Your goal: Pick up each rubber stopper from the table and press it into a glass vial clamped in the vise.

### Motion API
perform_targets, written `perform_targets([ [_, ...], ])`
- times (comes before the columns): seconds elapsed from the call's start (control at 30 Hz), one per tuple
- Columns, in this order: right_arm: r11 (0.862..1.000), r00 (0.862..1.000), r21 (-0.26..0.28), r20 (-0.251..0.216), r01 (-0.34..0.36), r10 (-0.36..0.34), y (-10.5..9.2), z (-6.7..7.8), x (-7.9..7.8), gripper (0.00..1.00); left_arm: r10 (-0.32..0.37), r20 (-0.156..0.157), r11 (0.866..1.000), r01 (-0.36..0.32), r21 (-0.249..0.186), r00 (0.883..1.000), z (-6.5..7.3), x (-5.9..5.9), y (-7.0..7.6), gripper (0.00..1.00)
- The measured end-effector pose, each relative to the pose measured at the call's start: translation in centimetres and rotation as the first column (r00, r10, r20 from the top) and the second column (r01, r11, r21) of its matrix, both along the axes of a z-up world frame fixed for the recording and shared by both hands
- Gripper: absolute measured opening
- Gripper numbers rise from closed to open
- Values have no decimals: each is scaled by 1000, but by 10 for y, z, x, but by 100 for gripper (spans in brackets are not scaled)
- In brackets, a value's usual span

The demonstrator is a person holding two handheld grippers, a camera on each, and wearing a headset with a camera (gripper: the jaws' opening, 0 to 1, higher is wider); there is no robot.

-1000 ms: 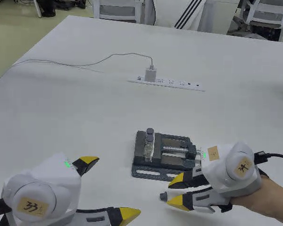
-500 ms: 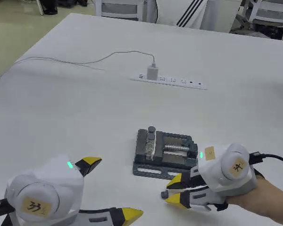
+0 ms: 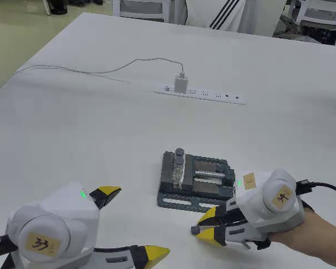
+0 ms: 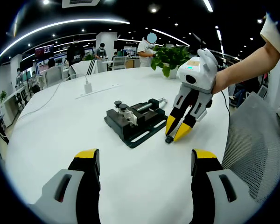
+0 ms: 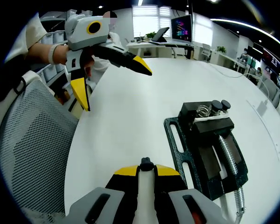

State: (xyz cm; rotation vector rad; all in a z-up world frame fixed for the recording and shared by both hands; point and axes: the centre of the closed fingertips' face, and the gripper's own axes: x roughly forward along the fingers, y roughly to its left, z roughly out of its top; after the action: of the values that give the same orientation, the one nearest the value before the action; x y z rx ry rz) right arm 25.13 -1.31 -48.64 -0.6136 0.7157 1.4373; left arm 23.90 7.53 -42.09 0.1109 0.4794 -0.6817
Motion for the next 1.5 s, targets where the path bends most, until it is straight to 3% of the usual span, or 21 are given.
perform_targets([
  [0.2,1000,1000,7,5,21,-21,-1,3,2,7,-10,2,1000,10,4,1000,-1,0,-1,78],
  [0.27,998,998,8,5,66,-66,-3,6,8,6,-18,4,1000,18,8,1000,0,1,-2,78],
  [0.37,996,995,6,-35,89,-88,-6,10,7,6,-38,12,999,38,17,999,1,1,-5,76],
  [0.7,996,994,-31,-57,87,-89,-20,30,9,6,-116,22,991,114,74,993,-1,4,-18,66],
  [0.87,998,999,-37,-24,48,-49,-18,44,9,6,-163,6,981,161,107,987,-6,1,-27,53],
  [1.03,999,1000,-46,4,-9,9,-10,56,7,6,-193,30,975,189,113,981,0,4,-36,51],
  [1.17,996,998,-67,20,-64,65,-5,61,4,6,-234,36,966,228,125,972,2,4,-44,41],
  [1.4,980,985,-127,63,-152,161,2,67,-1,6,-303,45,943,292,159,952,4,5,-59,33],
  [1.5,970,976,-153,82,-188,202,5,68,-2,6,-331,33,932,321,165,943,3,3,-65,28],
])
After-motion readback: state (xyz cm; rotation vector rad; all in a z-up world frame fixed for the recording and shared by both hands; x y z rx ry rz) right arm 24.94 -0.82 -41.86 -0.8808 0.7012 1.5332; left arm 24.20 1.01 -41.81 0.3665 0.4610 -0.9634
